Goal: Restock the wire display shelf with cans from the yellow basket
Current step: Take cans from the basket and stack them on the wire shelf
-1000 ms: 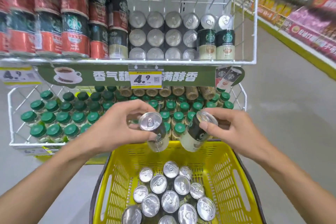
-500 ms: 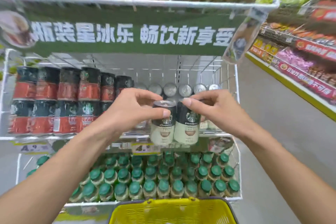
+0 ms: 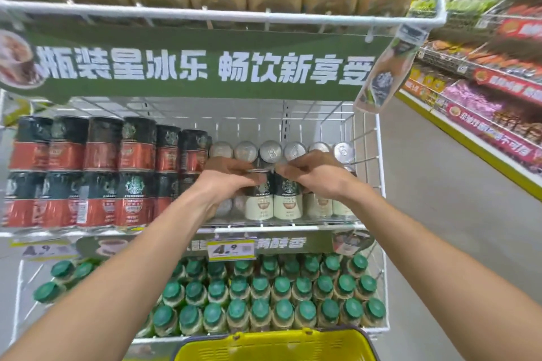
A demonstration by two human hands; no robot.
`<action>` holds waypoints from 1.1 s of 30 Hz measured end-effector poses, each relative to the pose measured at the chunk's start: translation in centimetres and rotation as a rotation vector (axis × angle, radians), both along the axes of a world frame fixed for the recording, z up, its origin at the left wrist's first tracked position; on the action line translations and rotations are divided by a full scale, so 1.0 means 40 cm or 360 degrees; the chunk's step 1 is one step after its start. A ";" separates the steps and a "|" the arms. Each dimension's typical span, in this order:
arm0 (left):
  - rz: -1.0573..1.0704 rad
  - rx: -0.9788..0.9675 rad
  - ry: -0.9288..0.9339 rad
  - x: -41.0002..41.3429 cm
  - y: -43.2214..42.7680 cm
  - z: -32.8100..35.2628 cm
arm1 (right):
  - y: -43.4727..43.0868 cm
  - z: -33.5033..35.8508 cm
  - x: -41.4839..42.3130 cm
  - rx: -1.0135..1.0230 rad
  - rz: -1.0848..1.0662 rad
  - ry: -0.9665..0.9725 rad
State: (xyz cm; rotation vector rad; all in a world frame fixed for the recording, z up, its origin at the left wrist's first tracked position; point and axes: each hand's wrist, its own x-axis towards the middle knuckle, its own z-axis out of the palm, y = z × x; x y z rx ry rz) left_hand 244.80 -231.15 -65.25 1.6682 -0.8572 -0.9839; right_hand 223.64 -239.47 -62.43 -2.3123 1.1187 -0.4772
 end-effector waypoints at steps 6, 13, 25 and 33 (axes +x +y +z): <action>-0.0045 -0.0045 -0.0119 0.017 -0.045 -0.036 | -0.012 -0.023 0.035 0.0081 -0.0052 0.0100; -0.0040 -0.0073 -0.0229 0.027 -0.059 -0.056 | -0.023 -0.016 0.059 0.0025 -0.0103 0.0230; -0.0076 -0.0080 -0.0503 0.017 -0.078 -0.050 | -0.045 0.015 0.069 -0.0207 0.0048 0.0429; -0.0046 -0.0101 -0.0476 -0.032 -0.087 -0.061 | -0.073 0.012 0.025 -0.0418 0.0263 0.0479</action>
